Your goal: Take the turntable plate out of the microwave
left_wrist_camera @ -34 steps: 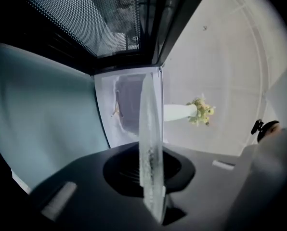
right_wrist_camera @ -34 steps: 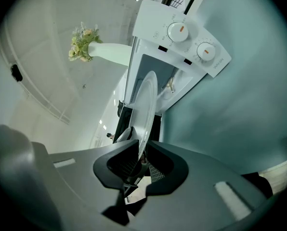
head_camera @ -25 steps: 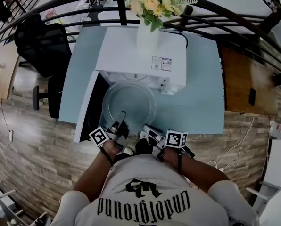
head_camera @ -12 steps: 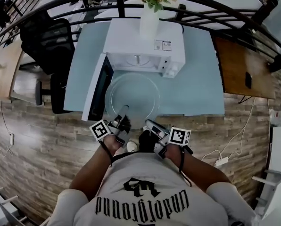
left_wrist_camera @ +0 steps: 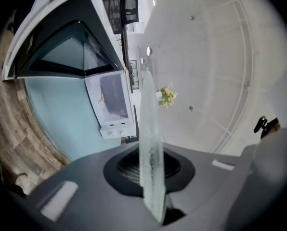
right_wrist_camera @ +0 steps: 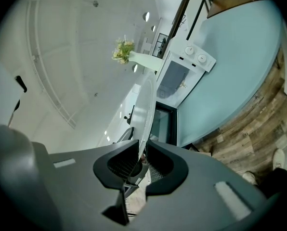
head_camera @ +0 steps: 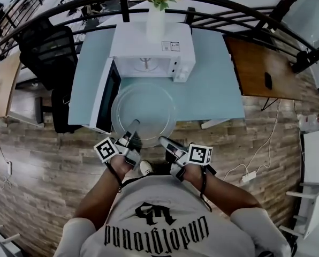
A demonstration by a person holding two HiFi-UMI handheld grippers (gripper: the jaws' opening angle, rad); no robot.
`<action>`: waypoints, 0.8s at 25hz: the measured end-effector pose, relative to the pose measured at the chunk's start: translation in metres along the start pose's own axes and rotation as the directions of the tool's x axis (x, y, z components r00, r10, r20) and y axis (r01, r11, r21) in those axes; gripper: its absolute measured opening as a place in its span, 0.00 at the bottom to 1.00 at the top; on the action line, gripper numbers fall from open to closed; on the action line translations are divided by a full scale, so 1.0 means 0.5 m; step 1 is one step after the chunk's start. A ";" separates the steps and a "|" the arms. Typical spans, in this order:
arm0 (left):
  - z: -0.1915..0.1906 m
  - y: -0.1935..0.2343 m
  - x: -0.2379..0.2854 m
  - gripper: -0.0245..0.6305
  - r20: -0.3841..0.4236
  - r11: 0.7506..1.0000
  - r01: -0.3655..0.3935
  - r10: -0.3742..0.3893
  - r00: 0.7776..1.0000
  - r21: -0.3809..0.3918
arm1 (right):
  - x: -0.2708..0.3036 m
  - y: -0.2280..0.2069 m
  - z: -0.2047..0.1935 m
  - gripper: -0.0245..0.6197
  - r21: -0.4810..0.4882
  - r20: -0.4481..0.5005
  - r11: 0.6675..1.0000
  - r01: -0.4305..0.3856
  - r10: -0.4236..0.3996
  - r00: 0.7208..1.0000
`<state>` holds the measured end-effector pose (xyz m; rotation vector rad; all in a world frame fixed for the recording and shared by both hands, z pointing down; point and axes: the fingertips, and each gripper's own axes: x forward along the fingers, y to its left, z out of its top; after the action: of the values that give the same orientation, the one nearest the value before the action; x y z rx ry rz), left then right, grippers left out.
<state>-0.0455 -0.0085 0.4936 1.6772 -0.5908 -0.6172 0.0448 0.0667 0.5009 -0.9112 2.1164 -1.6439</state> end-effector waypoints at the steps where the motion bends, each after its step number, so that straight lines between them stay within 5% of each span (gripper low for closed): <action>1: -0.002 -0.007 -0.002 0.15 0.001 1.000 0.001 -0.001 1.000 0.002 | -0.004 0.007 0.000 0.11 -0.005 0.000 1.000 -0.003 0.003 1.000; 11: -0.053 -0.080 0.014 0.15 0.066 0.999 0.009 -0.012 0.998 0.039 | -0.074 0.058 0.039 0.11 -0.061 -0.043 0.996 -0.071 0.068 0.997; 20: -0.205 -0.125 0.040 0.15 0.139 0.999 0.000 -0.007 0.990 0.048 | -0.237 0.046 0.061 0.11 -0.084 -0.115 0.992 -0.095 0.085 0.990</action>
<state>0.0422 0.0622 0.4475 1.6899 -0.7075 -0.7316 0.1449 0.1237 0.4541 -0.7532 2.2864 -1.6018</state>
